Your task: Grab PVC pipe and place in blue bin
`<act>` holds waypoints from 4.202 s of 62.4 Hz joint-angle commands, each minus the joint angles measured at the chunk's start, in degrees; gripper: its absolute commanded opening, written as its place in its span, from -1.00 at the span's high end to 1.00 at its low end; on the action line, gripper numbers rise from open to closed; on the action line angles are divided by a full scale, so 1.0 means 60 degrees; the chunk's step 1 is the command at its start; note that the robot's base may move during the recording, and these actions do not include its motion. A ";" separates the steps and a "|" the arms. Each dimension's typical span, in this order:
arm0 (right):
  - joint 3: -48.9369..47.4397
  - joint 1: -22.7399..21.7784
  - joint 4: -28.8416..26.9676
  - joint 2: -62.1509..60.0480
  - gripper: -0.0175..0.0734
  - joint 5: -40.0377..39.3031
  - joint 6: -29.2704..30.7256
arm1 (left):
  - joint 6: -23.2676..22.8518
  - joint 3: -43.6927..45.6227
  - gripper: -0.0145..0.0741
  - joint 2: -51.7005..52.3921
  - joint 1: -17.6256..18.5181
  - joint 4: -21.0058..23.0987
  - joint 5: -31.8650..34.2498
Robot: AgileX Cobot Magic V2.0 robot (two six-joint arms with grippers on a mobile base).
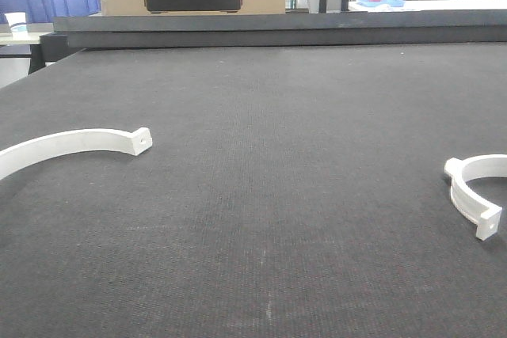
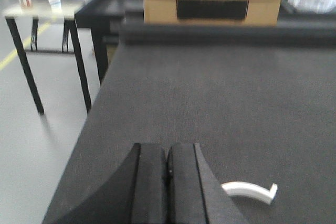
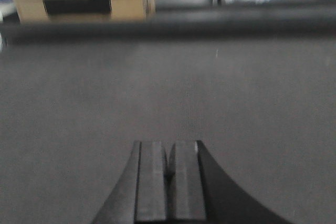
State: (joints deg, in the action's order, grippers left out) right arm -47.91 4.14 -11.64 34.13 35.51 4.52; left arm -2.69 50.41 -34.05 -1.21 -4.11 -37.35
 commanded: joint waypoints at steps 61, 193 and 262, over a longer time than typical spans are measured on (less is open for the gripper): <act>-0.1168 0.0107 -0.0944 0.6811 0.96 0.2312 0.0001 | 0.0018 0.1135 0.92 -0.6145 -0.0004 0.1587 -0.1673; -0.1713 0.2873 0.1322 1.0107 0.17 0.2649 -0.4257 | 0.0018 0.0671 0.92 -0.6467 -0.0004 0.1656 -0.1822; -0.1737 0.2873 0.2956 0.8772 0.96 0.3299 -0.4257 | -0.0818 0.2525 0.92 -0.6647 0.1207 0.0948 -0.3431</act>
State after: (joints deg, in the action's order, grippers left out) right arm -58.30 21.44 3.78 90.14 53.76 -21.10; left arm -5.11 63.07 -73.23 4.73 3.00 -56.48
